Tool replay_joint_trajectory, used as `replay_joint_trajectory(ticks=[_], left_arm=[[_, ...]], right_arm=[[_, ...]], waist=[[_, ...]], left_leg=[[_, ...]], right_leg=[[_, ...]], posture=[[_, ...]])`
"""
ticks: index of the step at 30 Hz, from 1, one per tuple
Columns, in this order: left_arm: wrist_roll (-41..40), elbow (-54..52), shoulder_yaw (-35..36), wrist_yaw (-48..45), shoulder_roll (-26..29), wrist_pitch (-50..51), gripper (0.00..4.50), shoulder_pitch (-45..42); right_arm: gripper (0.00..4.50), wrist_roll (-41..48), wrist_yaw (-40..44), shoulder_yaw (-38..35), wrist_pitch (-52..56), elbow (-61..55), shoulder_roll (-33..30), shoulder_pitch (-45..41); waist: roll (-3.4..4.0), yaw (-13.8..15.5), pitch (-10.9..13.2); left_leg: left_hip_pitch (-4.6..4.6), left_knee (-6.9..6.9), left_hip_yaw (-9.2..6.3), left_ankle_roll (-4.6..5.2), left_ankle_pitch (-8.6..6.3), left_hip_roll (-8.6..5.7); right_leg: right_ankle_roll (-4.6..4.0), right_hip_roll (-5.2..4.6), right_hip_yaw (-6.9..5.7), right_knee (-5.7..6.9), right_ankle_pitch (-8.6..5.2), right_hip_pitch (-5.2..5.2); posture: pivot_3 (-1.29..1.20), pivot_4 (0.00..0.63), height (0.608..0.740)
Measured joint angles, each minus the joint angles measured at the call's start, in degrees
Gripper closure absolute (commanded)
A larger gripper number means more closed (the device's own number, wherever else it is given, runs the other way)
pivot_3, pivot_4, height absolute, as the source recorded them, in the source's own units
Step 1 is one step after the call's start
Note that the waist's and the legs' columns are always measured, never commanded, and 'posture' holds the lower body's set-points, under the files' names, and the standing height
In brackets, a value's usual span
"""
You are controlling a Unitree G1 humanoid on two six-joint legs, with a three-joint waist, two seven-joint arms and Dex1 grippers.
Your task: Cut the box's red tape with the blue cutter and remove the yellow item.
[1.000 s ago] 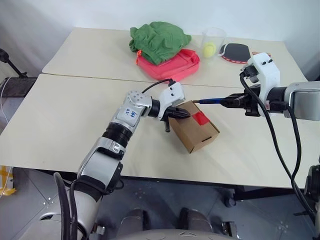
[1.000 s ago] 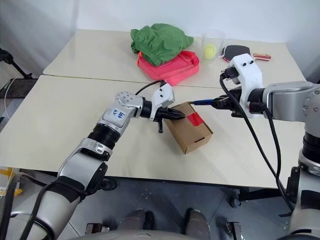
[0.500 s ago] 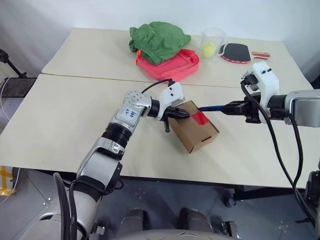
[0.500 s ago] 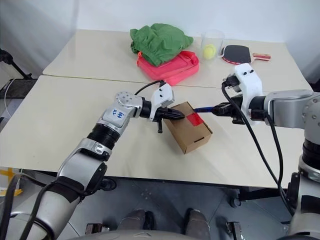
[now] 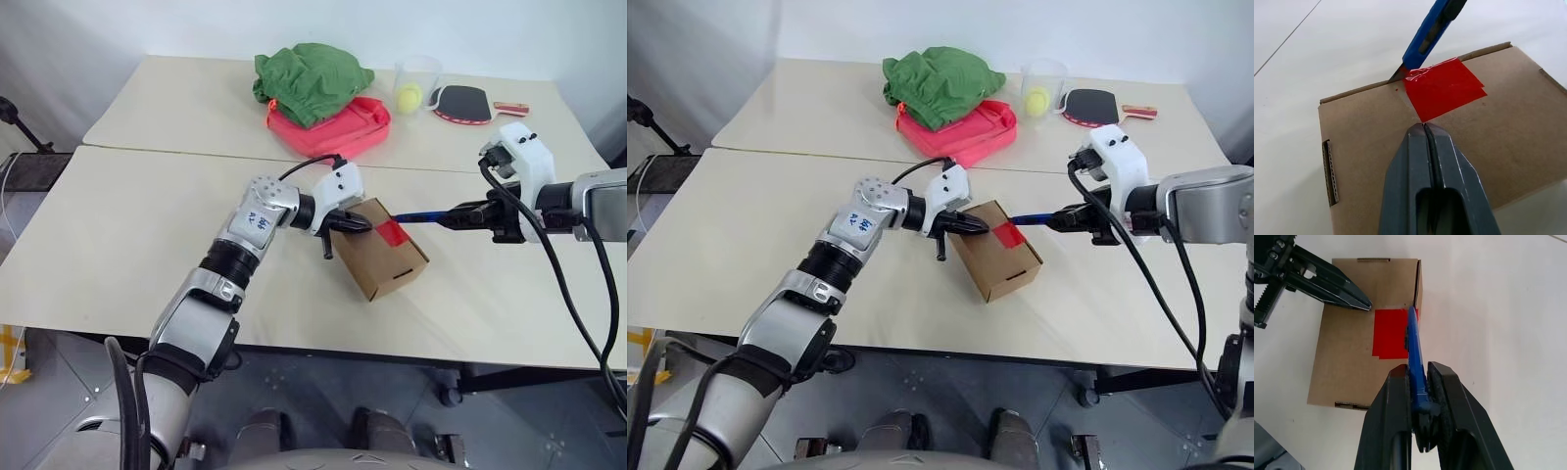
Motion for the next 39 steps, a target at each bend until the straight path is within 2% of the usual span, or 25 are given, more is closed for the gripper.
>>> replay_joint_trajectory(ticks=[5,18,29,39], left_arm=[[1.40,-2.29,-1.27,0.44,0.18,0.63,4.50,0.56],[2.04,-4.77,-2.13,0.20,0.08,1.69,4.50,1.52],[2.07,-6.44,-2.31,-0.04,0.21,2.92,4.50,2.34],[2.13,-8.64,-3.75,-0.57,0.38,3.78,4.50,3.13]], right_arm=[[4.25,4.46,-3.11,2.14,-0.12,0.99,-1.93,-0.36],[4.25,13.53,-9.83,2.29,-0.09,1.67,-5.48,1.09],[4.25,18.17,-14.15,2.65,-0.01,2.00,-5.76,1.52],[4.25,24.92,-15.12,4.40,-0.55,1.27,-11.86,4.02]], waist=[[0.00,0.12,-0.03],[-0.04,0.24,-0.13],[-0.03,0.22,-0.23],[-0.02,0.28,-0.27]], left_leg=[[0.00,0.00,-0.03,0.00,0.00,0.00],[0.01,0.01,-0.06,0.00,0.00,0.01],[0.03,0.02,-0.06,0.00,0.00,0.02],[0.05,0.03,-0.11,0.01,-0.01,0.03]], right_leg=[[0.00,0.00,-0.02,0.00,0.00,0.02],[0.00,-0.01,-0.04,-0.02,0.00,0.05],[0.00,-0.01,-0.04,-0.01,0.00,0.07],[0.00,-0.01,-0.06,-0.06,0.00,0.13]], posture=[[0.00,0.150,0.740],[0.00,0.150,0.740],[0.00,0.150,0.740],[0.00,0.150,0.740]])
